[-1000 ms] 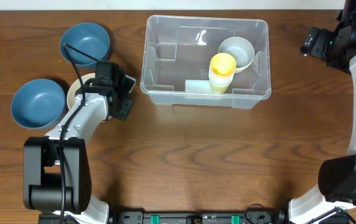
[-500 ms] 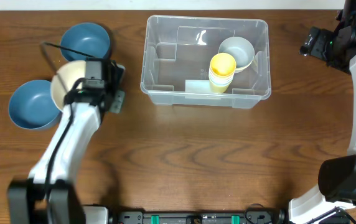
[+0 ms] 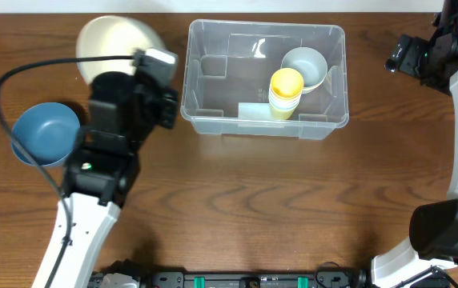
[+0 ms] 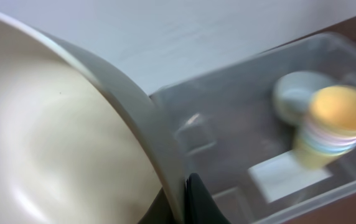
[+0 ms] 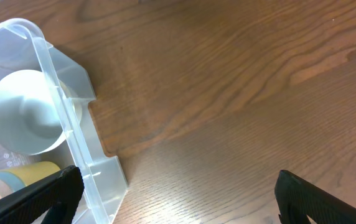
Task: Pack container
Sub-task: 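Lift the cream bowl and carry it toward the bin, then lower the cream bowl into the bin's left side and release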
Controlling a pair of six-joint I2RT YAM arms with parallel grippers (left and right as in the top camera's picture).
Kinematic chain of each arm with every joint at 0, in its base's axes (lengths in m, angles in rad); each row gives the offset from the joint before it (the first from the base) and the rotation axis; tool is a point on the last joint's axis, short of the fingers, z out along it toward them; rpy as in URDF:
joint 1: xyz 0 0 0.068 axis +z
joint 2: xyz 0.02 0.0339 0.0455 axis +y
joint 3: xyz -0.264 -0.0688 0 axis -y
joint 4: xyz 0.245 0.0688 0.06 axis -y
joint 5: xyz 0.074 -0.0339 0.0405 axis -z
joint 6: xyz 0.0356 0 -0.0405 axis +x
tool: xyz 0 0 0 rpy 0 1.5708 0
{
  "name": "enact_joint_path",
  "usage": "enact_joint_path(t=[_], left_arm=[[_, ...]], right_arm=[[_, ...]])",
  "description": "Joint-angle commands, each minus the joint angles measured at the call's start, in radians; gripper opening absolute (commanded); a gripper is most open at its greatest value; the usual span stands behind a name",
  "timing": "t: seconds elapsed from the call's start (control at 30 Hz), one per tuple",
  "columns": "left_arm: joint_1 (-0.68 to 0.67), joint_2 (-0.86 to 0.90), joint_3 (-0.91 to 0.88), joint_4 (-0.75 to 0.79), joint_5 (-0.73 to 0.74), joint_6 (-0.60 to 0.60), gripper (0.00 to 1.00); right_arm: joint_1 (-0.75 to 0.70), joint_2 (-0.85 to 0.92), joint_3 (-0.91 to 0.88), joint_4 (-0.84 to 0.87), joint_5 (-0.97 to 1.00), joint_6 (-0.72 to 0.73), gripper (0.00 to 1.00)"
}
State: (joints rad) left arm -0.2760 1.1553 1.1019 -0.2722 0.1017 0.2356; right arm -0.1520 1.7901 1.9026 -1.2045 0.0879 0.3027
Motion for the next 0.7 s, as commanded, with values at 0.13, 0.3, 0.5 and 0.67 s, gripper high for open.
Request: enact_joint_path(t=[0.13,0.3,0.5,0.67], left_arm=[[-0.146,0.15,0.111,0.082,0.021,-0.002,0.06],[-0.207,0.3,0.25,0.08,0.017,0.035,0.06],[-0.229,0.451,0.326,0.079,0.013,0.044,0.06],[-0.229,0.545,0.325,0.063,0.011,0.044,0.06]], right_arm=[[-0.002,-0.017,0.014,0.0,0.016,-0.008,0.99],[-0.002,-0.017,0.014,0.0,0.016,-0.008,0.99],[-0.002,-0.017,0.014,0.0,0.016,-0.008,0.99],[-0.002,-0.017,0.014,0.0,0.016,-0.008,0.99]])
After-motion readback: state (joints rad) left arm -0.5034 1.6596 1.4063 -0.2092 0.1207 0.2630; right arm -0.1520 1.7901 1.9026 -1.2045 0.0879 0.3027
